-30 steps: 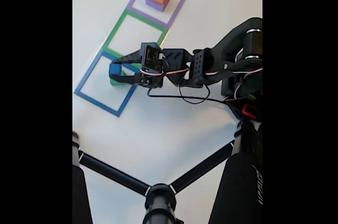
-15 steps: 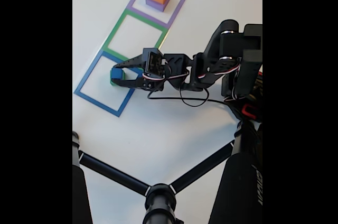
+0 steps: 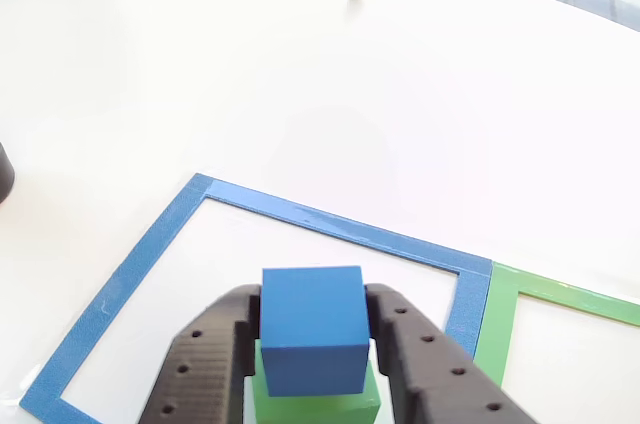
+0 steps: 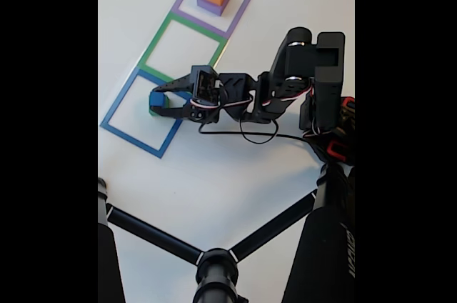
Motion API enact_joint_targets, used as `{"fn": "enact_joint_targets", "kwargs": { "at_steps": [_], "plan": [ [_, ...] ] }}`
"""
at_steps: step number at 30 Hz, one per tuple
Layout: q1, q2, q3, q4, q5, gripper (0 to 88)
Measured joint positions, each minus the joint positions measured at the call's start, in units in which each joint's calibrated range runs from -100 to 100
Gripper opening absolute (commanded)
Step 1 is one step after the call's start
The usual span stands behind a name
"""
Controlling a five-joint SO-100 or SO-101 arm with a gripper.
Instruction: Tower of hanoi
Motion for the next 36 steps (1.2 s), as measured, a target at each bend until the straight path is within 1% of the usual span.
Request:
{"fn": "enact_joint_targets", "kwargs": {
  "at_steps": [12, 16, 19, 24, 36],
  "plan": [
    [0.00, 2.36, -1.51, -1.37, 0.00, 3.2],
    [0.00, 3.21, -2.04, -1.45, 0.00, 10.8],
    [0.00, 3.29, -2.12, -1.45, 0.00, 10.3],
    [1.52, 3.46, -2.12, -1.45, 0.00, 22.6],
    [1.64, 1.69, -1.24, -1.69, 0.00, 28.9]
  ]
}}
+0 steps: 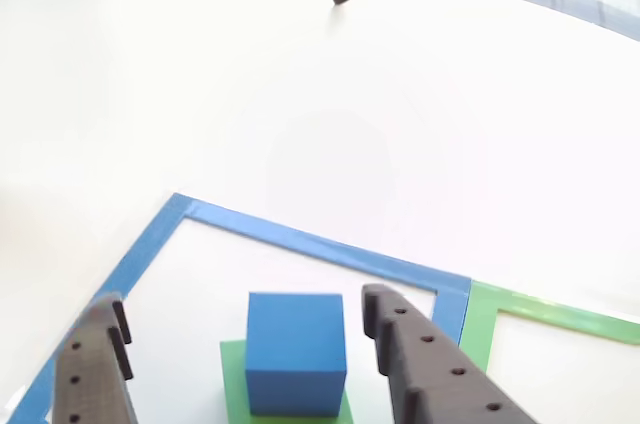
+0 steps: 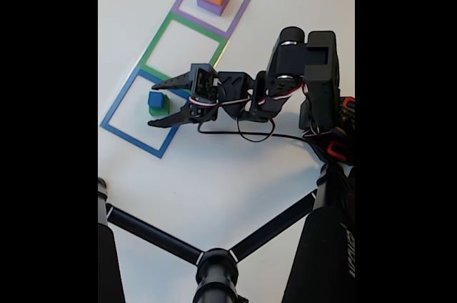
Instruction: Tower of hanoi
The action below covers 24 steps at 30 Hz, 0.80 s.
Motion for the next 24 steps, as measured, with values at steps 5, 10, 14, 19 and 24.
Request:
{"fn": "enact_joint_targets", "kwargs": {
  "at_steps": [5, 10, 14, 19, 24],
  "plan": [
    [-0.70, -8.86, 1.77, 2.98, 0.72, 24.6],
    [-0.70, -25.75, 3.01, 17.41, 0.72, 3.9],
    [3.74, -44.83, 3.10, 39.10, 0.54, 0.1],
    [12.40, -67.96, 1.24, 72.63, 0.72, 0.1],
    [22.35, -77.25, -9.12, 101.17, 0.72, 0.1]
  ]
}}
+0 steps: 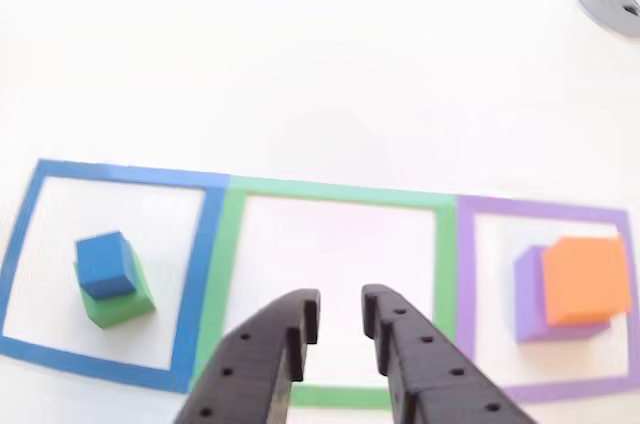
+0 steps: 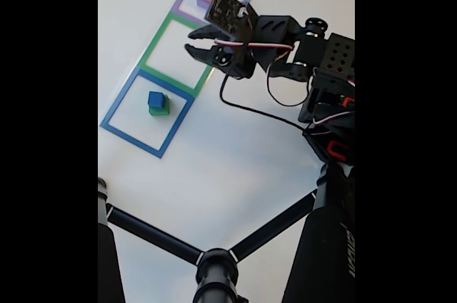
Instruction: Tower of hanoi
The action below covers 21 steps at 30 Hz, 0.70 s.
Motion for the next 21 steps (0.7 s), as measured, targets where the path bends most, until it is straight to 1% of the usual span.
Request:
{"fn": "enact_joint_targets", "kwargs": {
  "at_steps": [2, 5, 8, 10, 16, 21],
  "plan": [
    [5.85, -0.59, -6.20, 9.35, -0.54, 0.0],
    [10.88, -0.76, -16.29, 21.52, 0.00, 0.0],
    [16.85, -0.76, -26.03, 31.12, 0.00, 0.0],
    [18.84, -0.25, -31.87, 36.11, 0.00, 0.0],
    [23.52, 0.93, -41.70, 44.58, 0.00, 0.0],
    [27.50, 1.35, -45.77, 47.16, 0.00, 0.1]
  ]
}}
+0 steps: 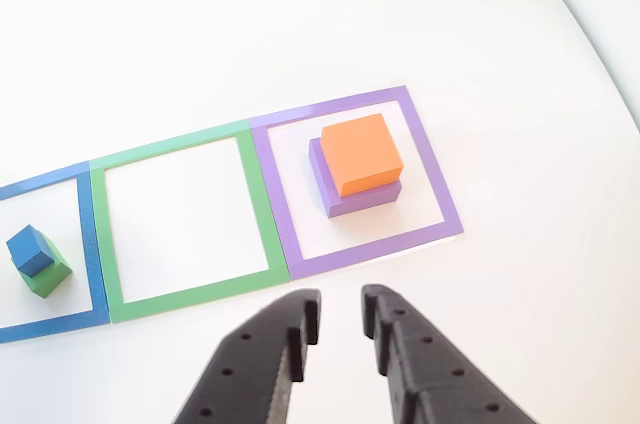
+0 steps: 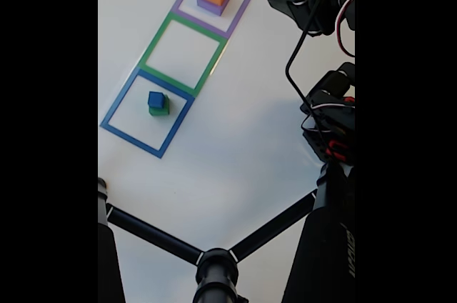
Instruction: Tower of hanoi
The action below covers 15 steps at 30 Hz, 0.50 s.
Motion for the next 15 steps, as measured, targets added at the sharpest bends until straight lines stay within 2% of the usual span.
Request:
{"fn": "enact_joint_targets", "kwargs": {
  "at_steps": [9, 15],
  "plan": [
    [8.07, 0.93, 0.09, -0.16, 0.00, 3.0],
    [11.12, 1.01, 5.31, -5.08, 0.00, 16.0]
  ]
}}
